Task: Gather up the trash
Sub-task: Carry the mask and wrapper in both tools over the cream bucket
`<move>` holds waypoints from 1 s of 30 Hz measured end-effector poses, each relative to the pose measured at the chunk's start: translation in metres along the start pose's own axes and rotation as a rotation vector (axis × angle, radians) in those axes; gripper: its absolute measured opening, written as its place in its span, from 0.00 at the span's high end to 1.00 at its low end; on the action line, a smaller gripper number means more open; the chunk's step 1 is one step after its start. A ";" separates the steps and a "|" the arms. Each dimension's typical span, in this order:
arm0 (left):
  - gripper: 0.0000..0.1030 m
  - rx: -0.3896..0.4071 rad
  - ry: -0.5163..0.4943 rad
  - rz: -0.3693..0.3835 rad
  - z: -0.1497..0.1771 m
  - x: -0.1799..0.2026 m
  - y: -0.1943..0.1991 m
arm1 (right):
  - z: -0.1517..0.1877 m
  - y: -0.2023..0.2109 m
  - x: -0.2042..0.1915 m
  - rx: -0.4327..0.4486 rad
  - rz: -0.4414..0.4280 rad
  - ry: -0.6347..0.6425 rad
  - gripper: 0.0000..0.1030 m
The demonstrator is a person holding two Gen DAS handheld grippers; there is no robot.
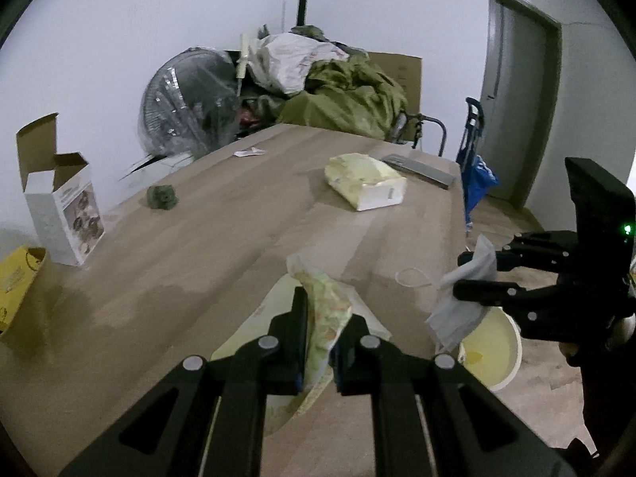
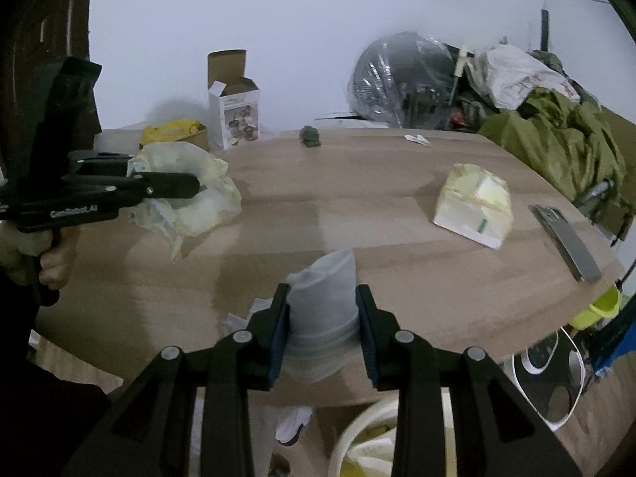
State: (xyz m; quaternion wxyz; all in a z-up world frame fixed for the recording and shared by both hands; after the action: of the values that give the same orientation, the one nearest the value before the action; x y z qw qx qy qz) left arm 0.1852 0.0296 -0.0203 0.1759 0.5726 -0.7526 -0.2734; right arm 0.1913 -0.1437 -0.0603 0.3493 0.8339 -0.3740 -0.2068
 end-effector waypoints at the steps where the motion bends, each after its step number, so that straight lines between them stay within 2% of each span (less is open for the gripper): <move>1: 0.91 0.001 -0.011 0.008 -0.001 0.005 -0.001 | 0.003 0.004 0.002 0.003 0.006 -0.006 0.71; 17: 0.91 0.030 -0.109 0.146 -0.010 0.080 -0.026 | 0.055 0.053 0.045 0.019 0.129 -0.119 0.71; 30: 0.91 0.032 -0.193 0.280 -0.024 0.142 -0.052 | 0.112 0.078 0.105 -0.003 0.273 -0.266 0.70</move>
State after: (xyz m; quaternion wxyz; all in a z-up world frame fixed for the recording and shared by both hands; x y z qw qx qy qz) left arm 0.1991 -0.1219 -0.0404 0.1302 0.4361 -0.8427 -0.2877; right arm 0.1530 -0.3093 -0.0867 0.3230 0.7402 -0.5260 -0.2665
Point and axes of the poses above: each gripper's, at about its wrist camera, not at the fingertips, and y roughly against the way its jaws point, x to its right, z to its underside, the point moved 3 cm from there along -y, roughly the way its jaws point, and after that the axes turned 8 degrees about -y, right-handed, at the moved point
